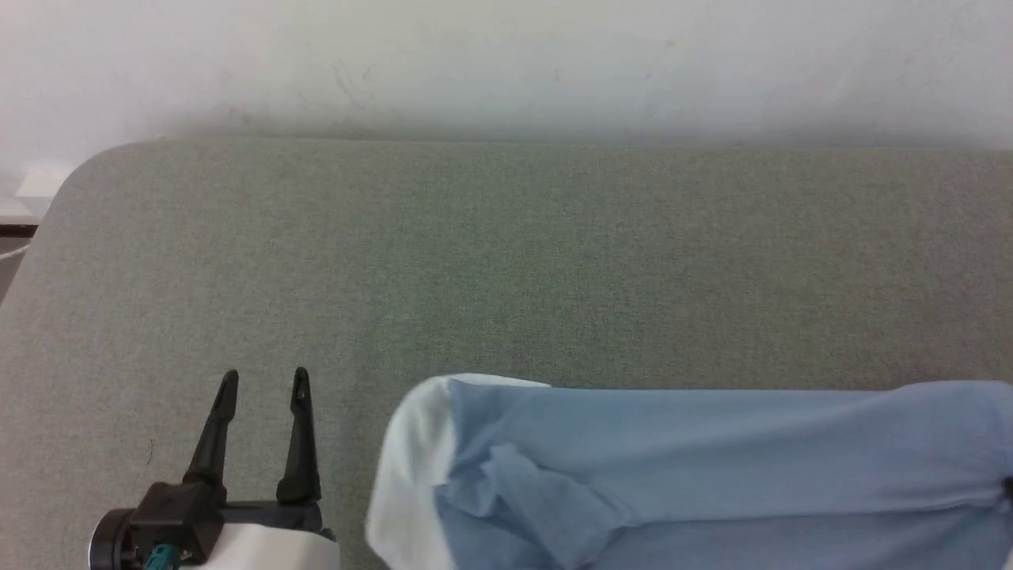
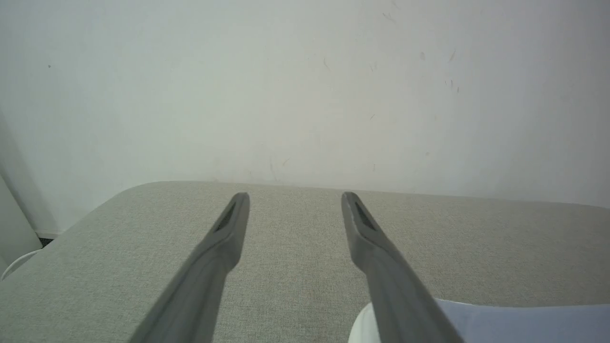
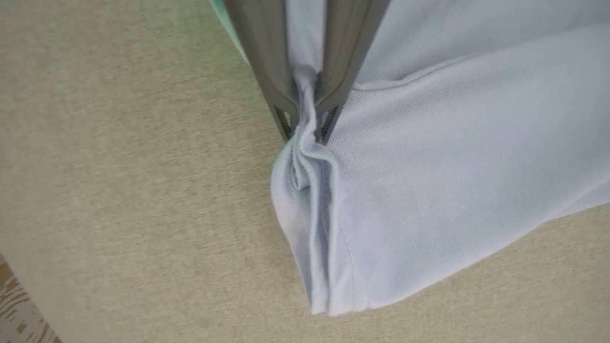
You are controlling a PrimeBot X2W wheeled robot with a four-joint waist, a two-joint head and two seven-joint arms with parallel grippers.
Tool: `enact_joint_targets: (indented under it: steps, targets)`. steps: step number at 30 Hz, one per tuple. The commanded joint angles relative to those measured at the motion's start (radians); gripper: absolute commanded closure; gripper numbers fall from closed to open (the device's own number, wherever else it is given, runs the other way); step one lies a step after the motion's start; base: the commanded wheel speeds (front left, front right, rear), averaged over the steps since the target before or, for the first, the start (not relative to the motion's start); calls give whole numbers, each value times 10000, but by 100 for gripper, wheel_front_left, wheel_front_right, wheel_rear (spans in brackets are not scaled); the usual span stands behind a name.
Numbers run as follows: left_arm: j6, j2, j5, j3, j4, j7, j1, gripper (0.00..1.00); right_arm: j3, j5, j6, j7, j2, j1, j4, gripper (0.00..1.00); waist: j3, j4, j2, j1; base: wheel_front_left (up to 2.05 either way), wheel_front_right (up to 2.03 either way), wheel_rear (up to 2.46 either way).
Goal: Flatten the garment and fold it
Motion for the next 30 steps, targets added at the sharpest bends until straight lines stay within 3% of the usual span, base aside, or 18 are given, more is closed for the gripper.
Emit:
enact_joint_targets:
  steps: [1,6,10,21,26,30]
  targets:
    - [-39,-39,99,31,21,-49,-167,0,-141,-127,-21,-98,-180,-196,96,100,11,6,0,-1,0,0,0]
    - [-86,-56,79,2,87,-49,-196,0,-197,-364,-21,-164,-624,-587,669,100,-37,93,0,-1,0,0,0]
    - [-86,-62,48,30,131,-49,-144,0,317,-303,-21,156,-705,-472,239,100,-199,137,0,-1,0,0,0]
    - [7,-67,-162,-140,208,-49,100,0,2429,711,-21,2574,-716,953,-3538,100,-664,369,0,-1,0,0,0]
    - [45,-67,-235,-291,203,-49,138,0,3648,1562,-21,3455,-291,856,-5117,100,-694,612,0,-1,0,0,0]
    - [47,-67,-274,-410,206,-49,105,0,4633,2105,-21,3825,229,308,-5668,100,-600,854,0,-1,0,0,0]
